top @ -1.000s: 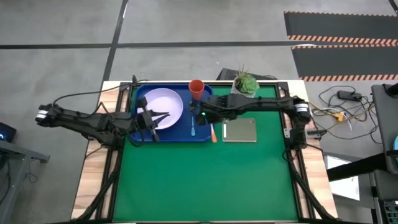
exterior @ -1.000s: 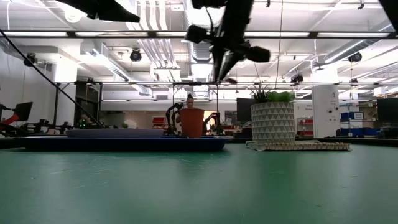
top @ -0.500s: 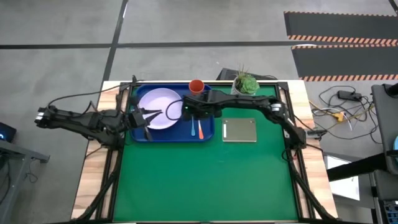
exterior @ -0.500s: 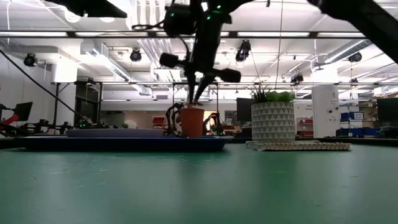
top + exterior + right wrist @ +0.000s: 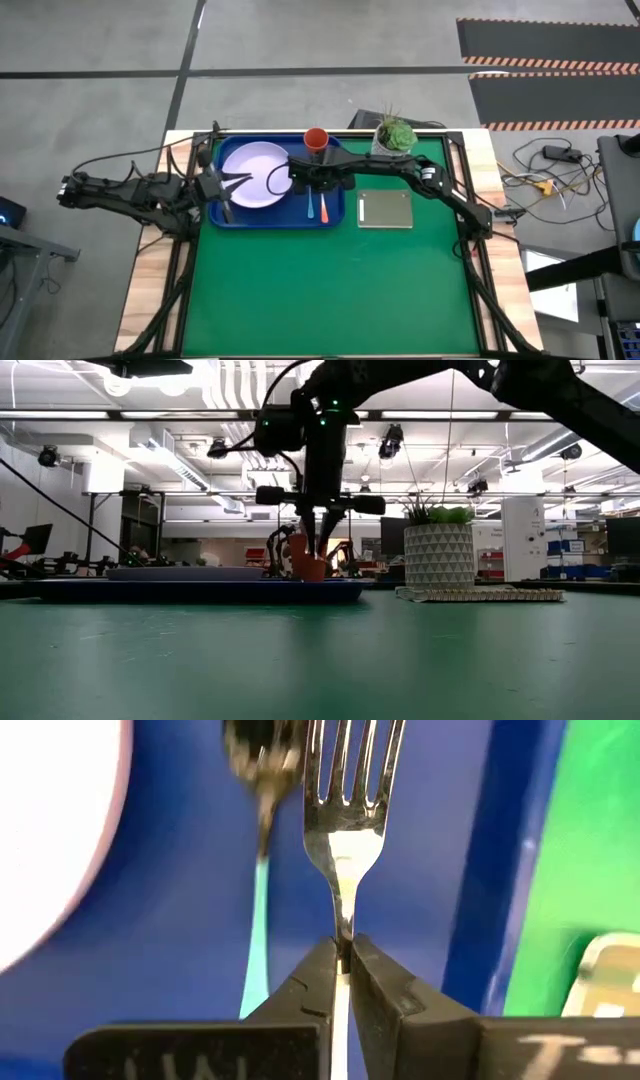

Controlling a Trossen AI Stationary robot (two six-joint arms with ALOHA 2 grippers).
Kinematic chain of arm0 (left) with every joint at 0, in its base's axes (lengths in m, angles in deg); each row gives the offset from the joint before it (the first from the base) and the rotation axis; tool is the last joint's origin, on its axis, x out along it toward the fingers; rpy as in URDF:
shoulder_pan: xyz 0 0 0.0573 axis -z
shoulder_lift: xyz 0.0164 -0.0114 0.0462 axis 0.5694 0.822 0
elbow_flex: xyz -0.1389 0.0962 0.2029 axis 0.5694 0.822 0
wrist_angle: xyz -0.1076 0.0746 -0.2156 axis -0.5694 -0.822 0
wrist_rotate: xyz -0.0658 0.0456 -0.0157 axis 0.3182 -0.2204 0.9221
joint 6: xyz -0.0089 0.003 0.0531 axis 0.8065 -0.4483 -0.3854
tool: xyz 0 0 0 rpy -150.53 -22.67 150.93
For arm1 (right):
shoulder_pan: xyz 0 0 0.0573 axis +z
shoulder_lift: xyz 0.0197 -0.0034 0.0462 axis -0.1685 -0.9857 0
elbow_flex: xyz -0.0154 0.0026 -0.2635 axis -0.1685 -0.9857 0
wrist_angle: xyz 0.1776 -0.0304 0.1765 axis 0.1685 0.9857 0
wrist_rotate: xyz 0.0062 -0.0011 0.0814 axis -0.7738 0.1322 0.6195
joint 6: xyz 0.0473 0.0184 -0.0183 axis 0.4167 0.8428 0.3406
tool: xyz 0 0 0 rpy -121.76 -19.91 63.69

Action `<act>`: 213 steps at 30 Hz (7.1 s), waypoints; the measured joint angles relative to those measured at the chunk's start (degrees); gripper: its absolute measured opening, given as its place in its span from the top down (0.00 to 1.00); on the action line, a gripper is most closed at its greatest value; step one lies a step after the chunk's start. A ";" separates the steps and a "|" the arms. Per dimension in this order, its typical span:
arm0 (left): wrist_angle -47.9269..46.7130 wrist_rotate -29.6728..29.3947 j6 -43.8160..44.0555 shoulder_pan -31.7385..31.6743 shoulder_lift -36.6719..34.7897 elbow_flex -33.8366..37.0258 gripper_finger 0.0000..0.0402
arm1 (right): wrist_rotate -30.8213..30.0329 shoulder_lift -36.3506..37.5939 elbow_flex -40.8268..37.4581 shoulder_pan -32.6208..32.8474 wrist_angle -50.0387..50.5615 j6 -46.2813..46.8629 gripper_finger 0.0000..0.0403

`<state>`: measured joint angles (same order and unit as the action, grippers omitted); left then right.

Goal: Pick and place plate/cup/fork/spoon on tray
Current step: Put the orange fork to the right of the blue spoon on the dark blue tray, then return to Home Position

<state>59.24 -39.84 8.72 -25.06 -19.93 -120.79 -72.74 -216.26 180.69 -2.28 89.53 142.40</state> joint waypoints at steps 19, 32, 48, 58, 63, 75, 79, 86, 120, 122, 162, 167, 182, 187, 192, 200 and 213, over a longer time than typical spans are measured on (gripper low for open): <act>0.35 -0.02 0.02 0.00 0.04 0.00 1.00 | -2.17 0.09 -5.93 -1.08 -3.16 -1.93 0.97; 0.31 -0.02 0.02 0.00 0.04 -0.02 1.00 | -2.14 0.09 -7.71 -1.08 -9.20 -2.51 0.97; 0.24 -0.04 0.02 0.00 0.04 -0.02 1.00 | -3.08 0.09 -11.24 -1.08 -9.61 -3.55 0.97; 0.24 -0.04 0.02 0.00 0.04 -0.02 1.00 | -3.58 0.09 -11.30 -1.44 -10.12 -0.82 0.89; 0.24 -0.04 0.02 -0.02 0.07 -0.02 1.00 | -3.60 0.09 -11.30 -1.57 -10.30 -1.06 0.79; 0.16 -0.04 0.02 0.00 1.10 -0.06 1.00 | -3.15 0.15 -6.66 -1.45 -8.66 -6.90 0.72; 0.53 -0.04 -0.16 0.00 1.89 -0.10 1.00 | -3.39 0.79 -4.36 -0.29 -6.29 -11.87 0.73; 0.74 -0.04 -0.42 0.00 2.31 -0.10 1.00 | -3.65 1.95 -4.02 5.08 -5.28 -24.76 0.77; 2.07 -0.04 -1.38 0.00 6.25 -0.10 1.00 | -0.09 24.62 -36.98 15.29 -25.19 -78.32 0.93; 2.28 -0.06 -1.38 -0.02 6.23 -0.10 1.00 | -0.11 30.84 -45.65 14.35 -32.68 -78.50 0.93; 5.45 18.21 6.02 -0.04 -28.24 21.82 1.00 | -2.02 124.63 -110.68 12.47 -63.68 -82.51 0.93; 6.63 18.66 10.93 -0.04 -28.04 25.24 1.00 | -1.74 129.61 -112.41 12.47 -59.70 -84.95 0.93; 18.95 18.95 13.14 -0.15 -26.32 35.48 1.00 | 7.06 129.60 -123.98 12.44 -72.23 -87.07 0.93; 18.24 18.09 9.48 -0.15 -24.22 35.50 1.00 | 7.44 129.09 -124.00 12.44 -71.88 -86.70 0.93; 18.13 17.99 9.46 -0.15 -22.10 35.48 1.00 | 6.97 128.05 -124.00 12.44 -71.73 -84.37 0.93; 18.12 17.93 9.45 -0.15 -18.84 35.50 1.00 | 6.95 127.71 -124.00 12.44 -71.73 -84.41 0.93; 18.18 17.93 9.44 -0.15 -14.15 35.54 1.00 | 6.93 127.69 -124.00 12.44 -71.73 -84.42 0.93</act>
<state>77.42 -21.92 18.16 -25.21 -34.08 -85.24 -65.80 -88.57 56.69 10.17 17.80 57.98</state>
